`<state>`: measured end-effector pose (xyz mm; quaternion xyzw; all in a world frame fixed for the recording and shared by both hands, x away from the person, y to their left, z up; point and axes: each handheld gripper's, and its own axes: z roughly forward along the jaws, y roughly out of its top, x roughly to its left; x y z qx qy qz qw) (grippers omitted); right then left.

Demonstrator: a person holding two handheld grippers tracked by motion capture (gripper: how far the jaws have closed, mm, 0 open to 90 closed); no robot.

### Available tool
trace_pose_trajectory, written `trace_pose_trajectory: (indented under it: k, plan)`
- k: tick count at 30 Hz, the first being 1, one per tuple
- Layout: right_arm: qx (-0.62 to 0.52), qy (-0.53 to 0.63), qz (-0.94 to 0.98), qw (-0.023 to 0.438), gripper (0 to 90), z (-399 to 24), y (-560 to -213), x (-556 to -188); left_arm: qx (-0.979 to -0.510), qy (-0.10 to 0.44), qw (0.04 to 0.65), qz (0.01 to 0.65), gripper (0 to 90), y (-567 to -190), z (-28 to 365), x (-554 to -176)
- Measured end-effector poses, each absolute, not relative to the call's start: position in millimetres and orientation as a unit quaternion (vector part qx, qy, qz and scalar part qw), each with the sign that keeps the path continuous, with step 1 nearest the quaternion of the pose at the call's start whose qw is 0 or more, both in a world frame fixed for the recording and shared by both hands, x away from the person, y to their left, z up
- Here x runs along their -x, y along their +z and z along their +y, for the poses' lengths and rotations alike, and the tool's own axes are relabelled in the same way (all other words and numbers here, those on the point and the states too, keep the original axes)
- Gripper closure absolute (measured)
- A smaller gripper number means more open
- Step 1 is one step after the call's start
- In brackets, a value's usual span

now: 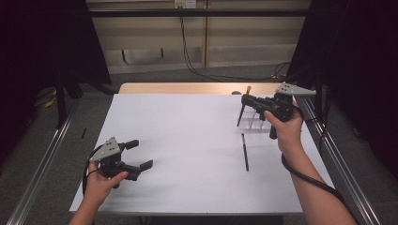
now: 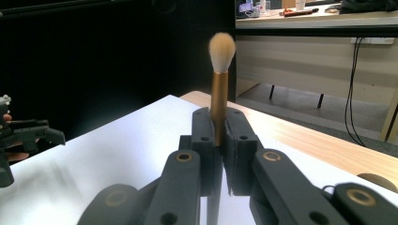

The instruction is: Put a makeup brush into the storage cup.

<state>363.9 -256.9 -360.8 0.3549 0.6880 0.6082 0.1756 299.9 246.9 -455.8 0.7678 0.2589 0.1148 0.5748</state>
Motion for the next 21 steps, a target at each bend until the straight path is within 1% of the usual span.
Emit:
trace_pose_trajectory:
  k: [5, 21]
  plan:
    - [-0.357, 0.598, 0.694, 0.181, 84.8, -258.1, -358.7, -368.2, -0.763, 0.105, 0.581, 0.265, 0.0, -458.4, 248.4, -298.9]
    - [-0.369, 0.589, 0.69, 0.201, 84.7, -264.9, -350.6, -381.7, -0.76, 0.111, 0.584, 0.262, 0.0, -455.2, 256.3, -295.9]
